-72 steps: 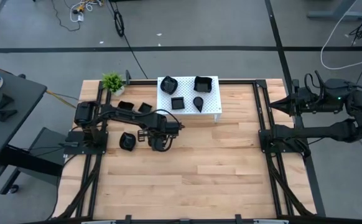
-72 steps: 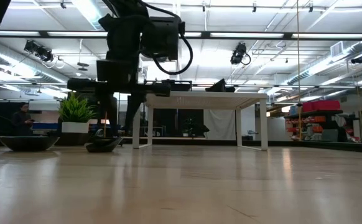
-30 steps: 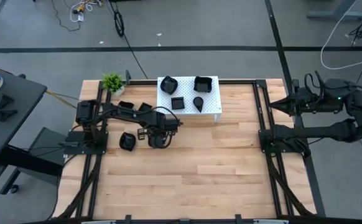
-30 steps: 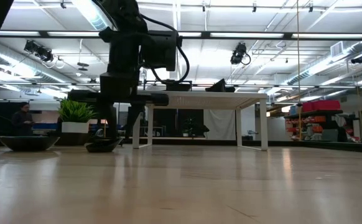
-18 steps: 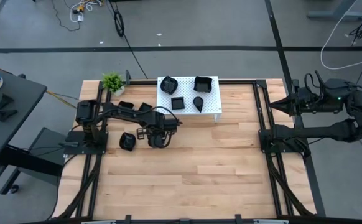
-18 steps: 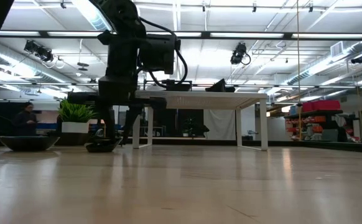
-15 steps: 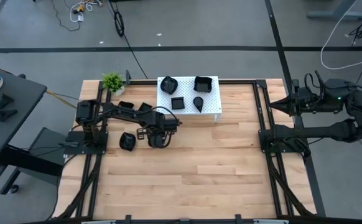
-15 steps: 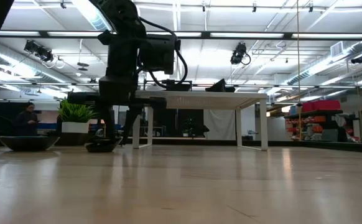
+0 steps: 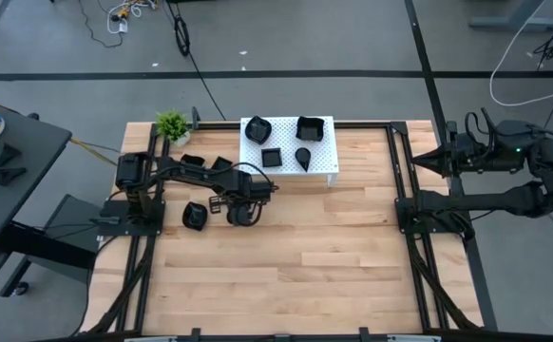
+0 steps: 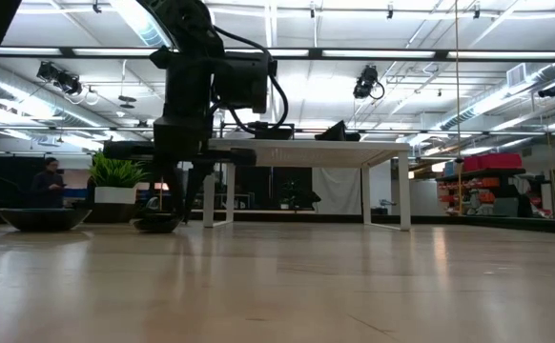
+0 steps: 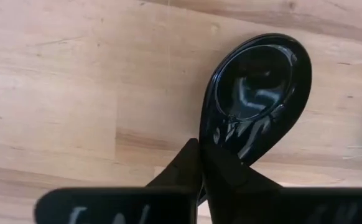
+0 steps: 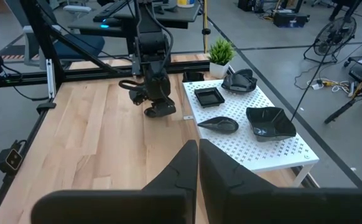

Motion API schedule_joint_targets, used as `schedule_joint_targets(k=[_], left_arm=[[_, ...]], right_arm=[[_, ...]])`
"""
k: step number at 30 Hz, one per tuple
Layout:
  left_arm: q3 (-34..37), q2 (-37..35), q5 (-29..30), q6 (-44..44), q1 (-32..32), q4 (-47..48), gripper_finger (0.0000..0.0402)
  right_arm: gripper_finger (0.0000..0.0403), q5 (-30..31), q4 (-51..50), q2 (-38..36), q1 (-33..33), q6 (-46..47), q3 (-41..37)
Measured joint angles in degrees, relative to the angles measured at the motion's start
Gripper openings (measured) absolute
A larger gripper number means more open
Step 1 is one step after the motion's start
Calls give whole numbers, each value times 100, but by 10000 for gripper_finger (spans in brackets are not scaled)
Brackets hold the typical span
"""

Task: Pick & Place Mini shaped plates
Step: Stack the drop-shaped plate on top of the drop-shaped plate on the shelf

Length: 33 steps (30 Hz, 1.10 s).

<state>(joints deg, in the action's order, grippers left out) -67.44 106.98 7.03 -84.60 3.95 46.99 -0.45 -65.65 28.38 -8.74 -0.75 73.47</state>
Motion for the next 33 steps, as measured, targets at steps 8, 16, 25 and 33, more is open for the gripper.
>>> schedule_joint_targets(k=[8,16,25,33], left_arm=[[-2,0,72,2,-7,-73,7],[-7,0,89,193,-7,-90,12],[-11,-63,70,603,-126,-111,7],[-199,-128,70,891,-183,-57,3]], right_arm=[[20,0,1,0,1,0,0],[20,1,0,-1,1,-2,0],[20,1,0,0,-1,-1,0],[20,1,0,-2,-1,0,0]])
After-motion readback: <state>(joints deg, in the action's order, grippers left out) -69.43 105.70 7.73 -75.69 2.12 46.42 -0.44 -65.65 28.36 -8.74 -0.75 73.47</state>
